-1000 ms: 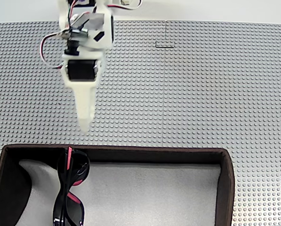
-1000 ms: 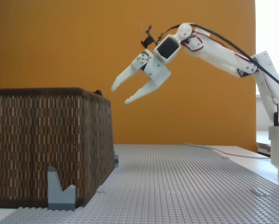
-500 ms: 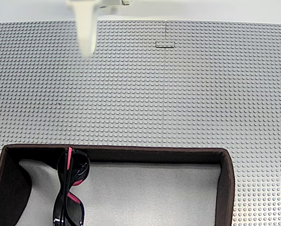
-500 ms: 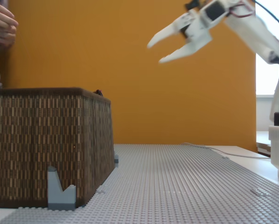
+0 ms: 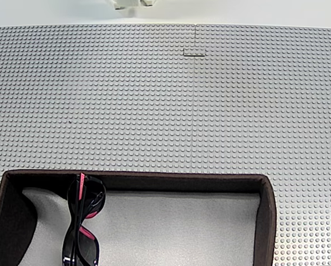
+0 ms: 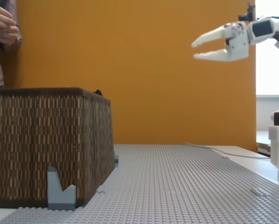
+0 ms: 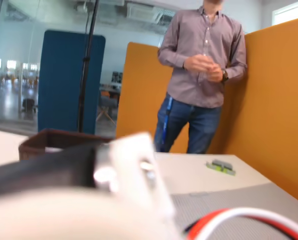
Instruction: Grasp a glasses and put it in the bin.
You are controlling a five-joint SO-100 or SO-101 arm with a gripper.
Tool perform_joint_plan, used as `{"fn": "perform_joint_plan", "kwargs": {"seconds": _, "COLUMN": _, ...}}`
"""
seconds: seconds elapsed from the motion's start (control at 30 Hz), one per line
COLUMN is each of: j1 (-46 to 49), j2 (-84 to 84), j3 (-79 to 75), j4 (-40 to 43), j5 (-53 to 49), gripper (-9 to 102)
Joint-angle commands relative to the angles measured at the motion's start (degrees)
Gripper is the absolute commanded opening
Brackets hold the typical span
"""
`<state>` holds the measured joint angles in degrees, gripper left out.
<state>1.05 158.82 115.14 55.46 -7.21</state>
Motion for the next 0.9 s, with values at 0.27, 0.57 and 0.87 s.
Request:
{"fn": "perform_joint_plan", "kwargs": {"seconds": 0.27, "j1": 1.8, "j2": 19.9, "j3": 7.9, "j4": 11.4, "j5": -3.1, "gripper": 12}}
{"fn": "perform_joint_plan", "kwargs": {"seconds": 0.57, "j1": 1.8, "j2": 21.9, "j3": 9.2, "j4": 13.1, "j5": -2.9, "gripper": 9}}
{"fn": "perform_joint_plan", "kwargs": {"seconds": 0.87, "j1": 2.3, "j2": 18.6, "j3": 7.6, "j4": 13.0, "j5": -2.3, "gripper": 7}}
